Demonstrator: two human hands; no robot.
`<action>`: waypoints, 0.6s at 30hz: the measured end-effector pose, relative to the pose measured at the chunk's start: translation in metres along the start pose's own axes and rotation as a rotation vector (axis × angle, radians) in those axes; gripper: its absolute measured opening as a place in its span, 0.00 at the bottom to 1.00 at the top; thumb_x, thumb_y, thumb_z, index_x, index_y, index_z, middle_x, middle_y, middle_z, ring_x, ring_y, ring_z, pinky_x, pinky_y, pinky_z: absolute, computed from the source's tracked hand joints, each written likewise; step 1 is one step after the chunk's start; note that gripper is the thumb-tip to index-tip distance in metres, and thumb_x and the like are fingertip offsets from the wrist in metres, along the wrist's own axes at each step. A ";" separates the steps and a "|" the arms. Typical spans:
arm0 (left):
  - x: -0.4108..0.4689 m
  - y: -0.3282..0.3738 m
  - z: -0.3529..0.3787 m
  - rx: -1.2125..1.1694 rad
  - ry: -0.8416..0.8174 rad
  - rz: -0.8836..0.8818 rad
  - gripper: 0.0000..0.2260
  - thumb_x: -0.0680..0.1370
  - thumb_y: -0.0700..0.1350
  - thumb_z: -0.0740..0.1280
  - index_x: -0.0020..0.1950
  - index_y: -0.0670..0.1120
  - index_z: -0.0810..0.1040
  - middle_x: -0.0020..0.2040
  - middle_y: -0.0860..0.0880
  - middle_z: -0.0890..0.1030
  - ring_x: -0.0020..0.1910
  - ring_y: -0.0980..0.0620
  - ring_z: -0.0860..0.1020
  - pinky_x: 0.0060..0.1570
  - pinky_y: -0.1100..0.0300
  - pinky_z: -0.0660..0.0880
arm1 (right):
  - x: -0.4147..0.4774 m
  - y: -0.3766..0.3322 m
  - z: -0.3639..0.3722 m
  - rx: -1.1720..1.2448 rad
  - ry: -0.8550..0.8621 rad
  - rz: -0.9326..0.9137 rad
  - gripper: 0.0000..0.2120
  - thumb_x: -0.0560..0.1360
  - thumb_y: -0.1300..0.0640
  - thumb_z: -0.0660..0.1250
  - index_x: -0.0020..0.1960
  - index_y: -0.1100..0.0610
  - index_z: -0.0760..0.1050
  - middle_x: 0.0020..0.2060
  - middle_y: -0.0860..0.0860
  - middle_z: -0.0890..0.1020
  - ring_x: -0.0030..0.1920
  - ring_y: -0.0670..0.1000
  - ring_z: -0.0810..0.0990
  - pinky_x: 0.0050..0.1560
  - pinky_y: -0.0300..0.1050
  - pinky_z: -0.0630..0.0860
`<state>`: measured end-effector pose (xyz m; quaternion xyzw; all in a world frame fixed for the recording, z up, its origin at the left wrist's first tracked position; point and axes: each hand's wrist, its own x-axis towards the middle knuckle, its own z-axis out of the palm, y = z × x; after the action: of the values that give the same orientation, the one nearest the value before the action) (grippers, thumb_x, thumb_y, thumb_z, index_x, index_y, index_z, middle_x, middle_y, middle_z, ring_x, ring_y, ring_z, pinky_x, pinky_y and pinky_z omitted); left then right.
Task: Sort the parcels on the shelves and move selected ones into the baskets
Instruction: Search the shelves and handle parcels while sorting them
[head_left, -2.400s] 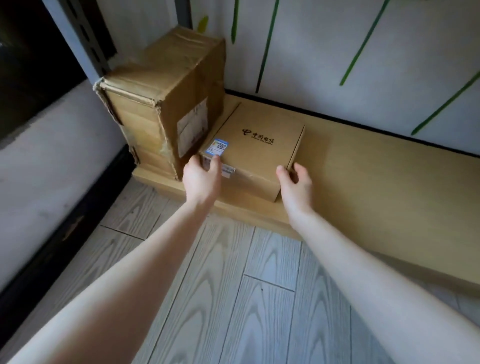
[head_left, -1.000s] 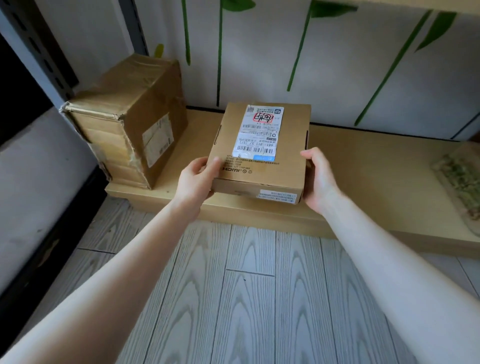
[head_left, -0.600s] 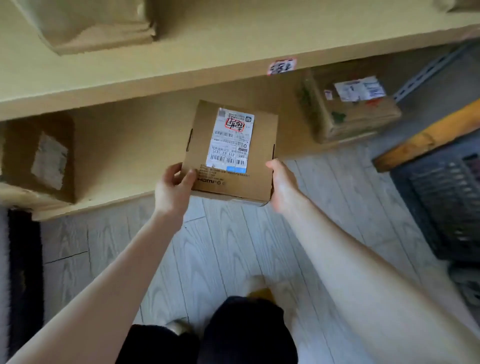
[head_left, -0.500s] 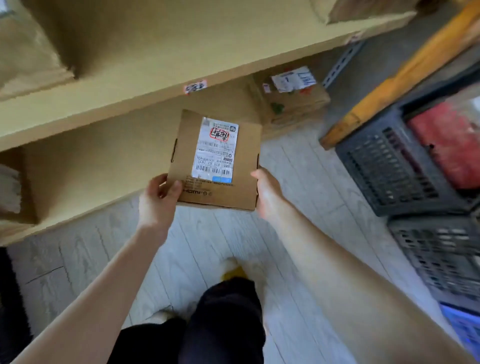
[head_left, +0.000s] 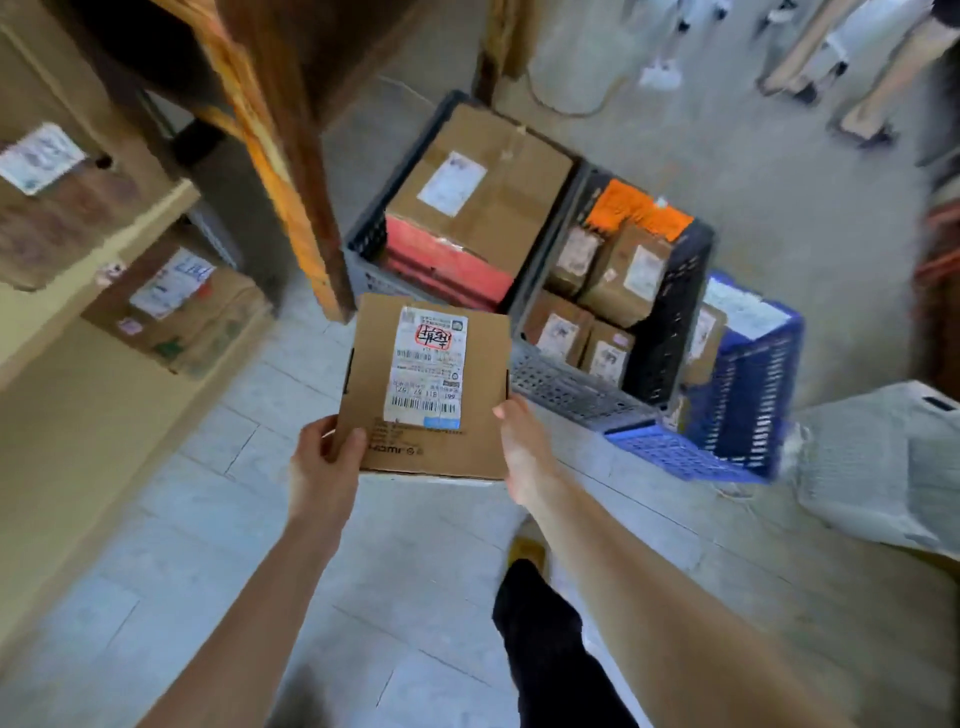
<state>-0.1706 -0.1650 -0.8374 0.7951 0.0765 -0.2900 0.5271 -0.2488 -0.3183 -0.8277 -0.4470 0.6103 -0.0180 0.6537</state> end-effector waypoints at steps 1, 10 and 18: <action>0.000 0.011 0.028 0.026 -0.010 -0.003 0.13 0.77 0.43 0.64 0.61 0.43 0.72 0.49 0.47 0.77 0.47 0.51 0.75 0.42 0.61 0.68 | 0.013 -0.009 -0.024 0.029 0.018 0.011 0.11 0.76 0.60 0.53 0.39 0.51 0.70 0.37 0.46 0.77 0.36 0.45 0.75 0.36 0.38 0.71; 0.014 0.071 0.246 0.280 -0.181 -0.014 0.05 0.77 0.45 0.64 0.51 0.46 0.71 0.46 0.49 0.77 0.45 0.49 0.75 0.45 0.58 0.70 | 0.133 -0.072 -0.197 0.145 0.167 0.088 0.10 0.78 0.63 0.54 0.53 0.52 0.71 0.42 0.47 0.79 0.40 0.45 0.77 0.40 0.43 0.73; 0.102 0.063 0.382 0.676 -0.349 0.101 0.15 0.78 0.41 0.59 0.65 0.40 0.70 0.60 0.41 0.76 0.57 0.43 0.75 0.54 0.52 0.74 | 0.267 -0.080 -0.244 0.070 0.243 0.093 0.17 0.80 0.61 0.54 0.68 0.54 0.67 0.54 0.50 0.77 0.48 0.49 0.75 0.51 0.46 0.72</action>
<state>-0.2057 -0.5485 -0.9479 0.8655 -0.1538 -0.4035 0.2539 -0.3372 -0.6557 -0.9525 -0.3897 0.7040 -0.0632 0.5904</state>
